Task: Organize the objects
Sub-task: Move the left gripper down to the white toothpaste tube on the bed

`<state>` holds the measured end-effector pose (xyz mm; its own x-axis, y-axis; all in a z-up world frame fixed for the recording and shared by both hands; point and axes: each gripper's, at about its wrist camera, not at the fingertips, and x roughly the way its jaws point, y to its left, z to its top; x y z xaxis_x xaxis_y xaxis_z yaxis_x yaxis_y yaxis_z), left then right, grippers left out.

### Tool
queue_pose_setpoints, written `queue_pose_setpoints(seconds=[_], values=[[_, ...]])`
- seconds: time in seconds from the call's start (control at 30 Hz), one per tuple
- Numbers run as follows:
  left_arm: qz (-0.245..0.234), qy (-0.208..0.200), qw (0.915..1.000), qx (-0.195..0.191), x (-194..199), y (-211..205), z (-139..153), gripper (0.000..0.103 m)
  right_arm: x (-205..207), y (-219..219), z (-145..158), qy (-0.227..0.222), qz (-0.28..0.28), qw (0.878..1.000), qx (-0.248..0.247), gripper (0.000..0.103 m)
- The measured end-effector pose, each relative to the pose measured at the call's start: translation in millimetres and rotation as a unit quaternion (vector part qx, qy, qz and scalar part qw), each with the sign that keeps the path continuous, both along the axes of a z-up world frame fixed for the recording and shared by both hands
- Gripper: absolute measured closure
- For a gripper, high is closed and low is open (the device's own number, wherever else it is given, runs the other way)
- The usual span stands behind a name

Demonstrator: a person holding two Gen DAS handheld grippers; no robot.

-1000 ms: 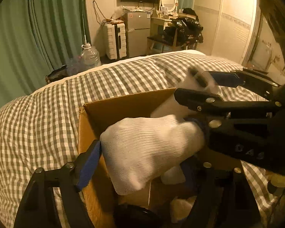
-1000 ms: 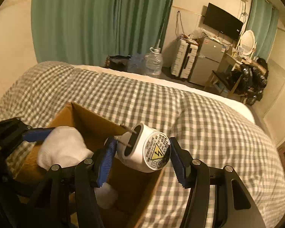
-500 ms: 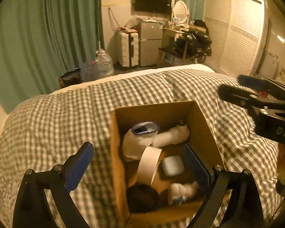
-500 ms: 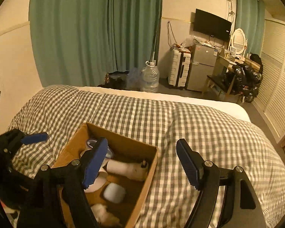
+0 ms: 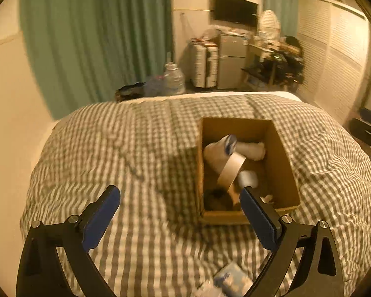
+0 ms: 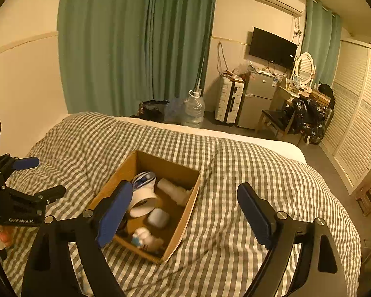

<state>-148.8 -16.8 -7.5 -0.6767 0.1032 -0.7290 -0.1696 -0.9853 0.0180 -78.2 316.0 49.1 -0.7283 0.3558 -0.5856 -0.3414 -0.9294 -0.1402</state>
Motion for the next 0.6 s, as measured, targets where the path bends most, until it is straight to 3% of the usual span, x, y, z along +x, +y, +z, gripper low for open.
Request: queue_pose_setpoints(seconds=[0.2,0.33,0.5,0.6], values=[[0.041,-0.014,0.9989,0.018,37.7,-18.5,-29.2,0.003,21.4,-32.1,-16.1,0.004,0.025,1.000,0.002,0.016],[0.060,-0.035,0.9976,0.002,54.8,-20.6,-59.4,0.003,25.6,-40.6,-41.6,-0.011,0.037,0.999,-0.011,0.016],[0.060,-0.050,0.9965,-0.030,76.3,-15.8,-92.1,0.003,27.9,-49.6,-101.0,-0.070,0.055,0.996,-0.032,0.016],[0.058,-0.063,0.9961,-0.020,88.1,-10.9,-105.8,0.003,28.5,-46.1,-139.0,-0.103,0.050,0.992,-0.060,0.016]])
